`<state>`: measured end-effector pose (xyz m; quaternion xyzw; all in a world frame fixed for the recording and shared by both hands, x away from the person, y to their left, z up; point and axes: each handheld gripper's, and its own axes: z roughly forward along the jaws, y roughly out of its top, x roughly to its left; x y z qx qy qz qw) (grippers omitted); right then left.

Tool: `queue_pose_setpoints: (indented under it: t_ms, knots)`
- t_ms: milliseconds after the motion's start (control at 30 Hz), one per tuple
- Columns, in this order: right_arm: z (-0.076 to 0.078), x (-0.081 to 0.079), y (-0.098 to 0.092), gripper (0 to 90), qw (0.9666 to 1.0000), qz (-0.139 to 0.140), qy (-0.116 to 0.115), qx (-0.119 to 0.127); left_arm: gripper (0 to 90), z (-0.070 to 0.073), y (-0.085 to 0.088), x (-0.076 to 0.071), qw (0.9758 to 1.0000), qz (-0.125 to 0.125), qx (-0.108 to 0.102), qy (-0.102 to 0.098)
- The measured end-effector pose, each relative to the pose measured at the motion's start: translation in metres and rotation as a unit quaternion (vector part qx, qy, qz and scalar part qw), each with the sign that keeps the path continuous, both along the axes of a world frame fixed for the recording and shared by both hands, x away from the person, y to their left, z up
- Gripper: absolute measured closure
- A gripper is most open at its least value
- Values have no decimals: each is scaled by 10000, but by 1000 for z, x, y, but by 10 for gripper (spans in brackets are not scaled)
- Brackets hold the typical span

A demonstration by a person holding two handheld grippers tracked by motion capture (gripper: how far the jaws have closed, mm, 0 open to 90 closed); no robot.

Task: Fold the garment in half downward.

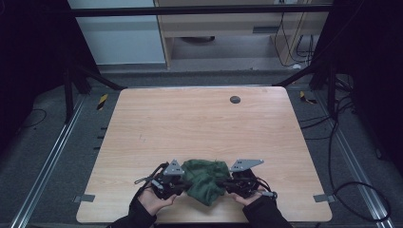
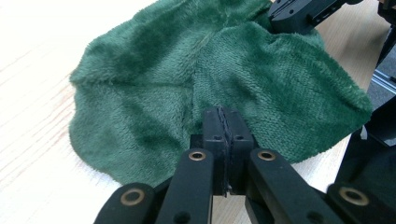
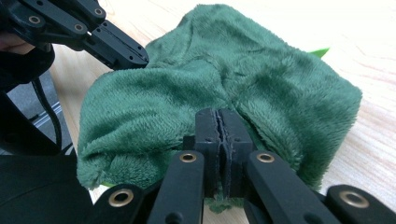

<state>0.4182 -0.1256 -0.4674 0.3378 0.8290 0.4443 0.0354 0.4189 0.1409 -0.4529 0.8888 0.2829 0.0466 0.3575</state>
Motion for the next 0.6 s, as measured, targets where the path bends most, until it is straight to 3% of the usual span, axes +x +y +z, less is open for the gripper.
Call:
queue_pose_setpoints:
  t_ms: [400, 533, 600]
  knots:
    - [-10, 1, 3, 872, 9996, 78, 76, -248, 894, -14, -10, -3, 9994, -155, 305, 72]
    - [-9, 0, 4, 860, 9996, 74, 50, -267, 891, -12, -9, -3, 9996, -125, 263, 45]
    - [-7, 0, 2, 825, 9999, 50, 11, -142, 873, -8, -5, -2, 9998, -73, 191, 8]
